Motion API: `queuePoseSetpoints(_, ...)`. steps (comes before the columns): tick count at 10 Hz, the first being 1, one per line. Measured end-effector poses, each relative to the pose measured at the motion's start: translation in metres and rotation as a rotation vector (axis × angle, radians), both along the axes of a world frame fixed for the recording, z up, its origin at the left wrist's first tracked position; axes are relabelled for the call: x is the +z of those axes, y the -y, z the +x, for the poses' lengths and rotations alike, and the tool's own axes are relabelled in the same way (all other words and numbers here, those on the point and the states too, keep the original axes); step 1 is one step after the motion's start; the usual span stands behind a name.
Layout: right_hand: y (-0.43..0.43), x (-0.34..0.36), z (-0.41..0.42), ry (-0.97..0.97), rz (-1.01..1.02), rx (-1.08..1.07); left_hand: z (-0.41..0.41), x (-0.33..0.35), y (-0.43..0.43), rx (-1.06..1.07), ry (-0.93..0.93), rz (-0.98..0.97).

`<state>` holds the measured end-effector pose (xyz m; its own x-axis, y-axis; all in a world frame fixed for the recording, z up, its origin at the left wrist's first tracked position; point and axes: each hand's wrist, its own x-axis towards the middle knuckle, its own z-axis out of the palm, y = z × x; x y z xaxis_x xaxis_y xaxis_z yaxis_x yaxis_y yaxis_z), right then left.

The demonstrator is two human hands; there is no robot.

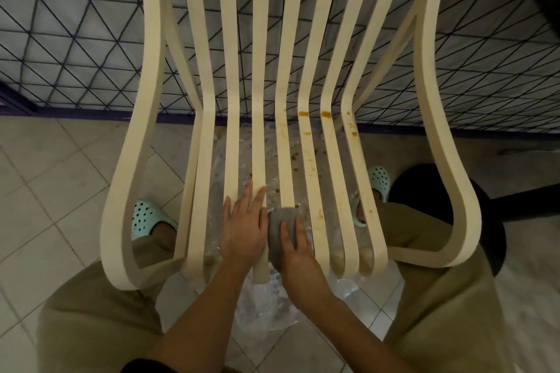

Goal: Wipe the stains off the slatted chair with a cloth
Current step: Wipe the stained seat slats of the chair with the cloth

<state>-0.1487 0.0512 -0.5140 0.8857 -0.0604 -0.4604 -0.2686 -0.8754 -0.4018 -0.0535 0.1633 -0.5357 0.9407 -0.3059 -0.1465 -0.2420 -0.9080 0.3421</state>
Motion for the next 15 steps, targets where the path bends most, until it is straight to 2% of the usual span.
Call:
queuePoseSetpoints(1,0.008,0.002,0.022,-0.043,-0.004,-0.008,0.001,0.000,0.000,0.012,0.003,0.002)
queuePoseSetpoints(2,0.016,0.003,0.043,-0.025,0.020,-0.021,0.001,-0.001,0.000,0.001,0.001,0.019)
queuePoseSetpoints(4,0.026,-0.001,0.087,0.057,0.134,-0.112,0.013,-0.003,0.005,0.057,-0.004,-0.064)
queuePoseSetpoints(7,0.029,-0.008,0.138,0.107,0.249,-0.282,0.085,-0.011,0.030,-0.080,-0.037,-0.068)
queuePoseSetpoints(9,0.031,-0.012,0.165,0.105,0.265,-0.319,0.091,-0.025,0.023,-0.137,0.067,-0.006)
queuePoseSetpoints(11,0.039,-0.022,0.192,0.025,0.274,-0.370,0.088,-0.023,0.025,-0.140,0.097,0.022)
queuePoseSetpoints(13,0.028,-0.020,0.164,0.081,0.115,-0.258,0.088,-0.018,0.027,-0.128,0.044,0.020)
queuePoseSetpoints(14,0.020,-0.016,0.134,0.135,0.197,-0.281,0.087,-0.018,0.022,-0.112,0.042,0.029)
queuePoseSetpoints(15,0.015,-0.016,0.097,0.124,0.148,-0.196,0.082,-0.020,0.022,-0.104,0.040,0.051)
